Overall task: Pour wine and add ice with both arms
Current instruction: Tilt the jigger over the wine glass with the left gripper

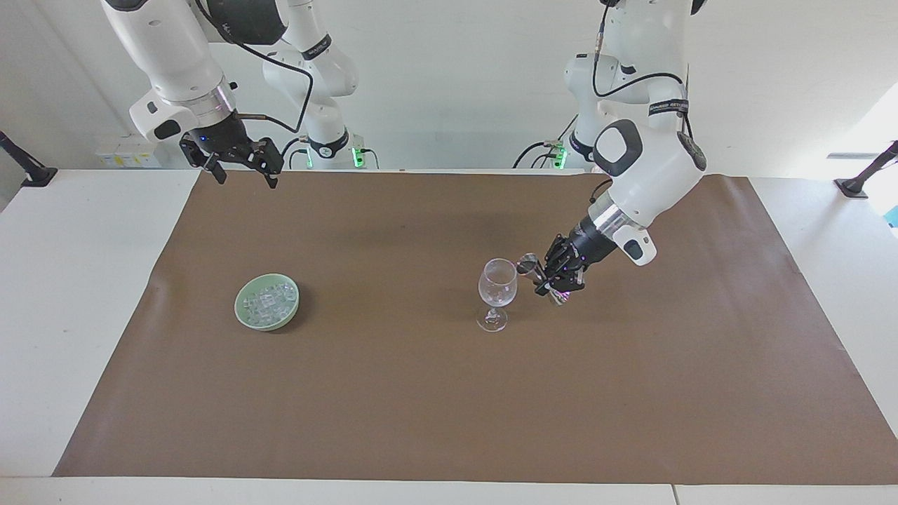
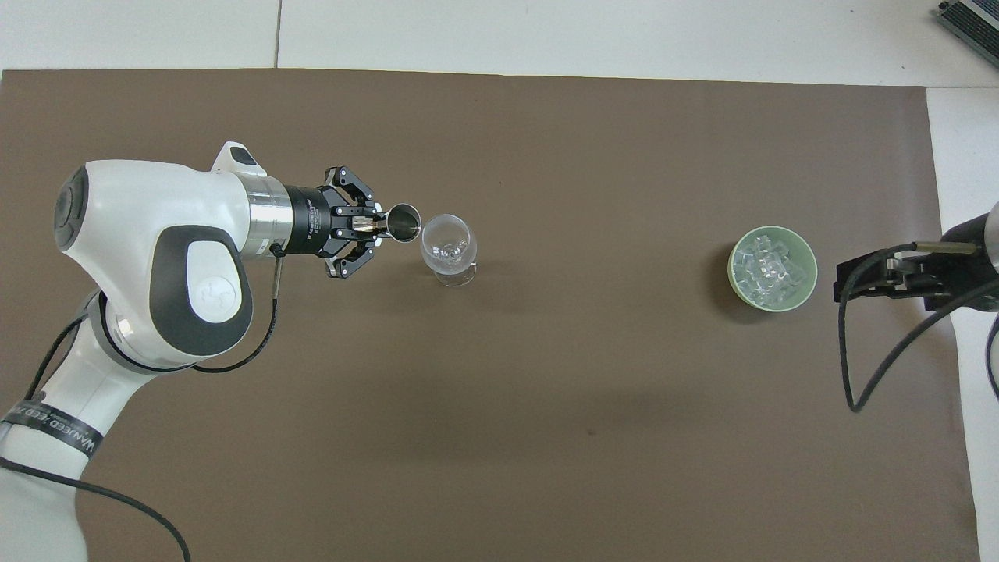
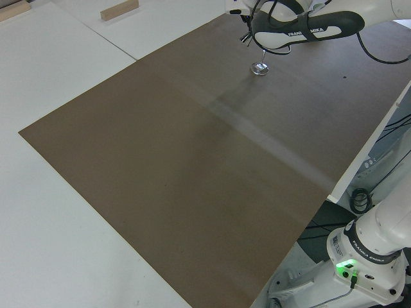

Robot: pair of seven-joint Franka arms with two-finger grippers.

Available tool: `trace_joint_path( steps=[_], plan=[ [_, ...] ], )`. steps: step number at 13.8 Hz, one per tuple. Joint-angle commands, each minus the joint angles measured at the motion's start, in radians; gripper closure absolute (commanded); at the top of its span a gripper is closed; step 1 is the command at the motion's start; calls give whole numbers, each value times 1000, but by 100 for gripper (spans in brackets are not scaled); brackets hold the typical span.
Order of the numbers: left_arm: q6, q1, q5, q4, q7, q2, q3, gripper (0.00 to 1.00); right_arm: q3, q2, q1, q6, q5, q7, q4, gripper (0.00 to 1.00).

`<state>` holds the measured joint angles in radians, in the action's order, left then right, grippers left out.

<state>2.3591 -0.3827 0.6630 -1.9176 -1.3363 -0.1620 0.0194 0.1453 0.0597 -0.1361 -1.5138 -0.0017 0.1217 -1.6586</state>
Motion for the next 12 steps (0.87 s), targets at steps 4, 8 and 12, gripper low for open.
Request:
trace_joint_path(
  steps=[4, 8, 12],
  plan=[
    [46, -57, -166, -17, -76, 22, 16, 100, 0, 20, 0, 6, -7, -22, -17, 0],
    [63, -70, -275, -18, -133, 36, 16, 100, 0, 20, 0, 6, -7, -22, -17, 0],
    [62, -71, -280, -18, -136, 70, 16, 100, 0, 19, 0, 6, -7, -22, -17, 0]
  ],
)
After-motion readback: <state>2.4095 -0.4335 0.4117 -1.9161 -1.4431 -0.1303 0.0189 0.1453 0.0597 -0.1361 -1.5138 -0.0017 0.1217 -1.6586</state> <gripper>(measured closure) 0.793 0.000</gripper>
